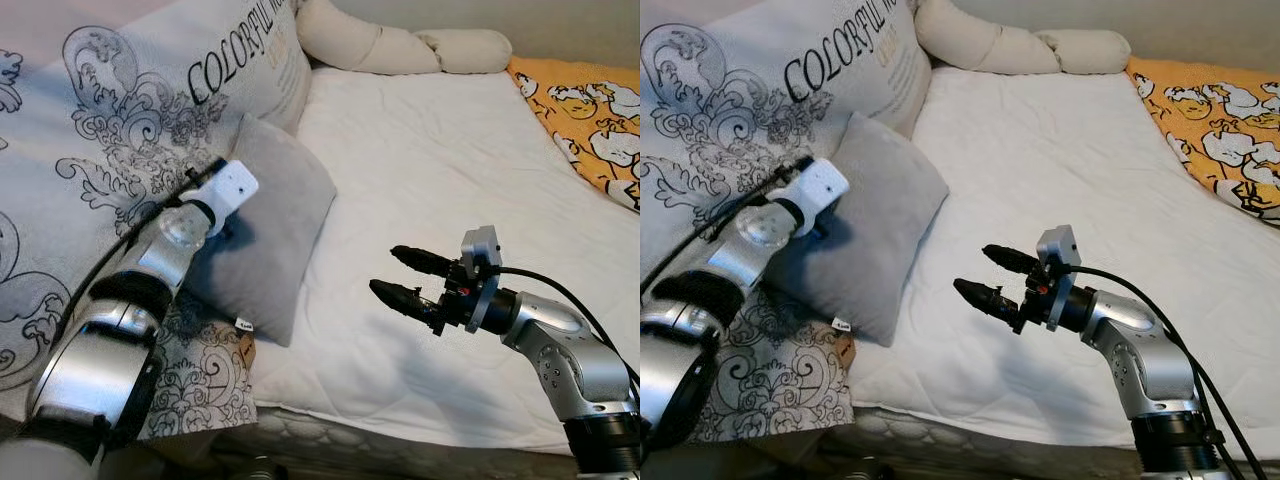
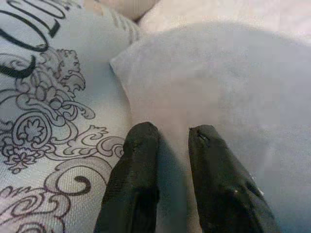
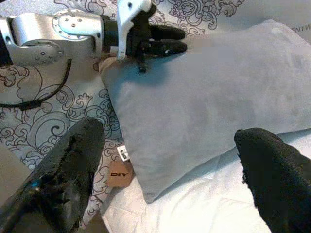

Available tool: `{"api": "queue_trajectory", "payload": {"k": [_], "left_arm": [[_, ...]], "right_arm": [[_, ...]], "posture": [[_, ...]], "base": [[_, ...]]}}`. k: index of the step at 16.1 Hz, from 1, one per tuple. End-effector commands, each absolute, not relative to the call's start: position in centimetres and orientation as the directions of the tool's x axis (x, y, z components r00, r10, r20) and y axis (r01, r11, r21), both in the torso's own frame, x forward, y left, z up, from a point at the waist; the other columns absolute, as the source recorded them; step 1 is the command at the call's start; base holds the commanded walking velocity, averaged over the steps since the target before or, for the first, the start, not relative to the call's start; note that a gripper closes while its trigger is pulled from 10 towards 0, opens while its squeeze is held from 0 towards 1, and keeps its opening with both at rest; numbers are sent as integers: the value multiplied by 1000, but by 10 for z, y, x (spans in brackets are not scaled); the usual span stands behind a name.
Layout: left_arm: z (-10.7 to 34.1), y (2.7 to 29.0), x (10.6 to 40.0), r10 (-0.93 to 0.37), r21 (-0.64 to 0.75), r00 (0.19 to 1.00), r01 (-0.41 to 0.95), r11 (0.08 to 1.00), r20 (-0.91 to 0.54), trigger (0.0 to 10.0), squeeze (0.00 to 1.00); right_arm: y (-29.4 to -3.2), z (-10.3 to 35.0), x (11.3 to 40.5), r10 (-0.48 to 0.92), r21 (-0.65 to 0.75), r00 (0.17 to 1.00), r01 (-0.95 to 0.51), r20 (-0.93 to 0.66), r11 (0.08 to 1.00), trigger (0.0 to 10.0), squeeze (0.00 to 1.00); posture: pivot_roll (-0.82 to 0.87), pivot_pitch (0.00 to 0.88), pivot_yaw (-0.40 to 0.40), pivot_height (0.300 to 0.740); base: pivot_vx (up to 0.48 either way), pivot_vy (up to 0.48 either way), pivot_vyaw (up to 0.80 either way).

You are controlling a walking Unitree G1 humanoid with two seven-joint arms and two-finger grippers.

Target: Clean up the room

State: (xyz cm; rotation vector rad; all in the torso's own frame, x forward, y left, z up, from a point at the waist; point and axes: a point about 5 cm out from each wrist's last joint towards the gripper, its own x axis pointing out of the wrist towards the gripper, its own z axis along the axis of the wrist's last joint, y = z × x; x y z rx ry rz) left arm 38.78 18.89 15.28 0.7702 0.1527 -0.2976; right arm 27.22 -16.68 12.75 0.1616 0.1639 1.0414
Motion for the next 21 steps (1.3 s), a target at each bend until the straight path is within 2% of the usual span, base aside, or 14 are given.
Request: {"api": "queue_trajectory", "payload": {"k": [1, 3, 4, 5, 6, 7, 8, 10, 11, 12, 14, 21], "left_arm": [[159, 189, 386, -253, 612, 946, 324, 721, -203, 10000, 1000], [171, 174, 375, -412, 432, 910, 389, 813, -46, 10000, 1000], [175, 170, 371, -442, 353, 897, 415, 839, -3, 10000, 1000], [180, 164, 360, -476, 268, 877, 444, 855, 68, 10000, 1000], [180, 161, 349, -474, 248, 874, 439, 864, 105, 10000, 1000], [180, 161, 345, -464, 231, 878, 430, 873, 118, 10000, 1000], [179, 163, 337, -429, 181, 893, 403, 897, 137, 10000, 1000], [178, 165, 320, -391, 127, 910, 375, 918, 139, 10000, 1000], [177, 164, 316, -390, 126, 911, 375, 919, 133, 10000, 1000], [167, 162, 305, -385, 148, 919, 370, 917, 87, 10000, 1000], [151, 162, 292, -330, 119, 943, 325, 938, 32, 10000, 1000], [127, 194, 272, -139, 142, 983, 156, 978, -121, 10000, 1000]], "right_arm": [[-165, 129, 269, 870, 204, 492, -848, -43, 490, 10000, 1000], [-165, 127, 263, 859, 220, 510, -834, -41, 505, 10000, 1000], [-165, 127, 262, 851, 228, 525, -825, -33, 517, 10000, 1000], [-167, 127, 259, 818, 249, 576, -790, -13, 560, 10000, 1000], [-169, 126, 257, 747, 274, 665, -720, 9, 638, 10000, 1000], [-169, 124, 256, 708, 290, 706, -682, 20, 671, 10000, 1000], [-172, 119, 257, 590, 324, 807, -562, 16, 761, 10000, 1000], [-174, 107, 254, 383, 377, 924, -349, -18, 858, 10000, 1000], [-174, 105, 252, 351, 379, 936, -314, -33, 871, 10000, 1000], [-177, 99, 247, 245, 379, 967, -200, -75, 904, 10000, 1000], [-181, 101, 242, 149, 350, 985, -111, -83, 930, 10000, 1000], [-192, 100, 250, 28, 214, 992, 0, -127, 977, 10000, 1000]], "posture": [[15, 0, 52, 740], [23, 0, 37, 740], [26, 0, 31, 740], [49, 0, 3, 740], [52, 0, -2, 740], [51, 0, -2, 740], [44, 0, -2, 740], [30, 0, 3, 740], [24, 0, 4, 740], [3, 0, 8, 740], [-27, 0, 18, 740], [18, 0, -42, 740]], "base": [[0, 0, 0], [0, 0, 0], [0, 0, 0], [0, 0, 0], [0, 0, 0], [0, 0, 0], [0, 0, 0], [0, -133, 0], [0, -266, 0], [0, -368, 0], [0, -386, 0], [0, -422, 0]]}}
